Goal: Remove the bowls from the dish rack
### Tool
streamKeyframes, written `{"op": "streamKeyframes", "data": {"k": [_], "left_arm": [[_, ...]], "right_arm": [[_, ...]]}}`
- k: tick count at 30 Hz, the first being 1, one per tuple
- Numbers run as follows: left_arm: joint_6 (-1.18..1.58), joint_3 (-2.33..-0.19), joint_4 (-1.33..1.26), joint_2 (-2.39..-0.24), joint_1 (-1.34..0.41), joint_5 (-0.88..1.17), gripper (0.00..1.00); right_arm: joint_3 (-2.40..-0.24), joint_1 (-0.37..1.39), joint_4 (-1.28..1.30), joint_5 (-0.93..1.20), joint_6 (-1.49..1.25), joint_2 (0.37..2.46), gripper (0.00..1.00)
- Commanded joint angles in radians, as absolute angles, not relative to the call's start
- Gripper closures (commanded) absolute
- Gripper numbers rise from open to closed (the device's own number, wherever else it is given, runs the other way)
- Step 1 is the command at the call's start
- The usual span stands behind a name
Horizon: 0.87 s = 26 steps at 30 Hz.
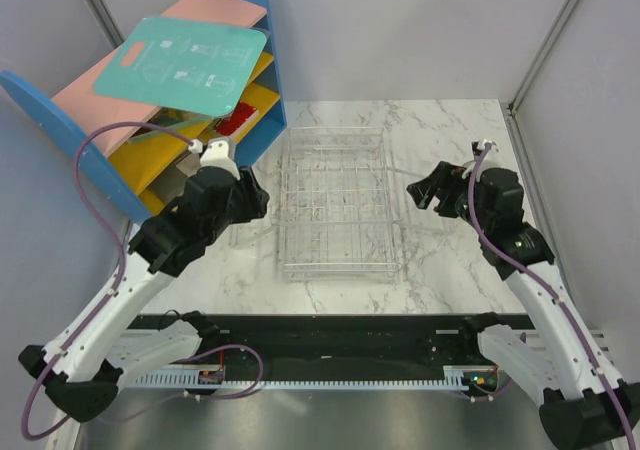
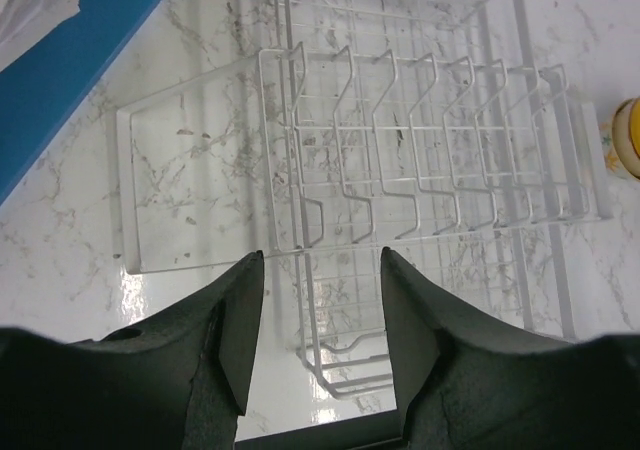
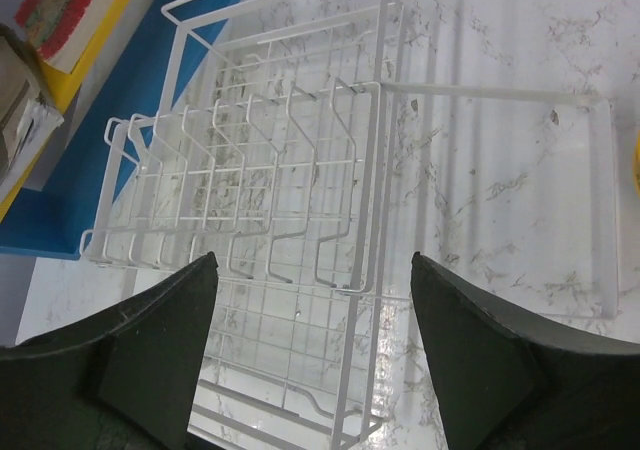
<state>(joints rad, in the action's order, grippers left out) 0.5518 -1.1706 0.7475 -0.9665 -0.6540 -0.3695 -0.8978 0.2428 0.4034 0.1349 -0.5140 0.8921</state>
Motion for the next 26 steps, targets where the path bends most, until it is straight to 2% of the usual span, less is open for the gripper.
{"op": "streamKeyframes", "data": {"k": [1, 5, 9, 18, 26], "left_arm": [[0.532, -1.088, 0.683, -0.862, -0.660, -0.249, 0.43], [0.549, -1.054, 0.699, -0.808, -0.660, -0.275, 0.43], [0.568, -1.037, 0.692, -0.799, -0.660, -0.298, 0.42], [0.589, -1.031, 0.680, -0.876, -0.660, -0.385, 0.40], [0.586, -0.950, 0.629, -0.818, -0.660, -0.374, 0.41]], "right_arm": [[-0.816, 0.241, 0.307, 0.138, -0.515, 0.812, 0.14], [-0.813, 0.242, 0.308, 0.132, -0.512, 0.802, 0.14], [-0.810, 0.241, 0.302, 0.014, -0.476, 0.753, 0.11], [-0.845, 0.242, 0.327, -0.037, -0.483, 0.770, 0.10], [-0.891, 0.242, 0.353, -0.083, -0.546, 0.841, 0.10]]}}
